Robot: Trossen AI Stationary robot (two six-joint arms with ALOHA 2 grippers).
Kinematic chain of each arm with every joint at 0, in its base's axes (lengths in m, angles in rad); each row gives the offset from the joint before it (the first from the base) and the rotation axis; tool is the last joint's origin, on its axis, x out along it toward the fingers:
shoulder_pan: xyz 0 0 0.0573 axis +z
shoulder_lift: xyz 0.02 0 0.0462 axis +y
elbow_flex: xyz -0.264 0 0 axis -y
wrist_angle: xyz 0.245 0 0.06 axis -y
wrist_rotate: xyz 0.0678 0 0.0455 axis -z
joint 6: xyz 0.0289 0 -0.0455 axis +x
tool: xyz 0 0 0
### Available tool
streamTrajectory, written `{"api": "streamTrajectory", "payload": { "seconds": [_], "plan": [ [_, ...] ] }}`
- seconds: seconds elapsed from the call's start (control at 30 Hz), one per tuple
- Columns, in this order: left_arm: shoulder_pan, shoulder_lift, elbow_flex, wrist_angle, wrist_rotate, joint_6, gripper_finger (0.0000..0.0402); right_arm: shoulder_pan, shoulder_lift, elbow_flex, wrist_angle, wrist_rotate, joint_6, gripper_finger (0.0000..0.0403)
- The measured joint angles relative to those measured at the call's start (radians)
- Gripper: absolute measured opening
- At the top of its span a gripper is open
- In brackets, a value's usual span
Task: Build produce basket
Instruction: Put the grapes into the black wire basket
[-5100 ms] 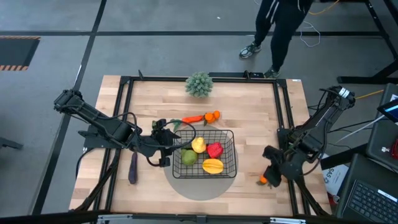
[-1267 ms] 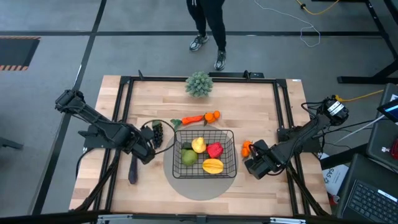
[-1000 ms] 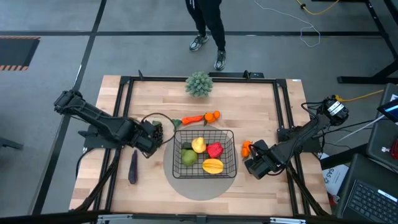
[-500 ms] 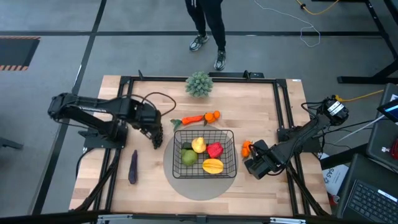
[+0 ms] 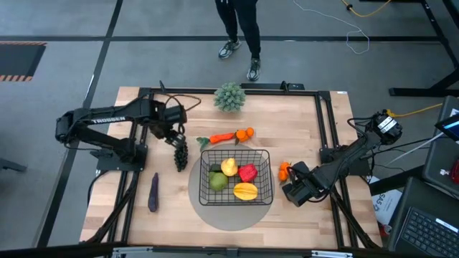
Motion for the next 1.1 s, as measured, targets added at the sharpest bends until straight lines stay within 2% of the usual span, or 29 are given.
{"api": "streamTrajectory", "payload": {
  "seconds": [0.13,0.33,0.5,0.63,0.87,1.1],
  "plan": [
    [0.012,0.012,-0.055,0.149,0.085,0.023,0.0154,0.000,0.000,0.000,0.000,0.000,0.000,0.0103],
    [0.011,0.013,-0.187,0.214,0.097,0.049,0.0154,0.000,0.000,0.000,0.002,-0.004,0.000,0.0103],
    [-0.016,0.013,-0.289,0.339,0.169,0.046,0.0154,0.000,0.000,0.000,0.008,-0.007,0.007,0.0103],
    [-0.025,0.013,-0.319,0.459,0.214,0.084,0.0153,0.000,-0.001,0.000,0.016,-0.008,0.008,0.0103],
    [-0.024,0.013,-0.333,0.490,0.181,0.047,0.0153,0.000,-0.001,0.000,0.027,-0.007,0.009,0.0103],
    [-0.029,0.023,-0.420,0.582,0.138,0.009,0.0153,0.000,-0.001,0.000,0.026,-0.007,0.011,0.0103]
  ]
}}
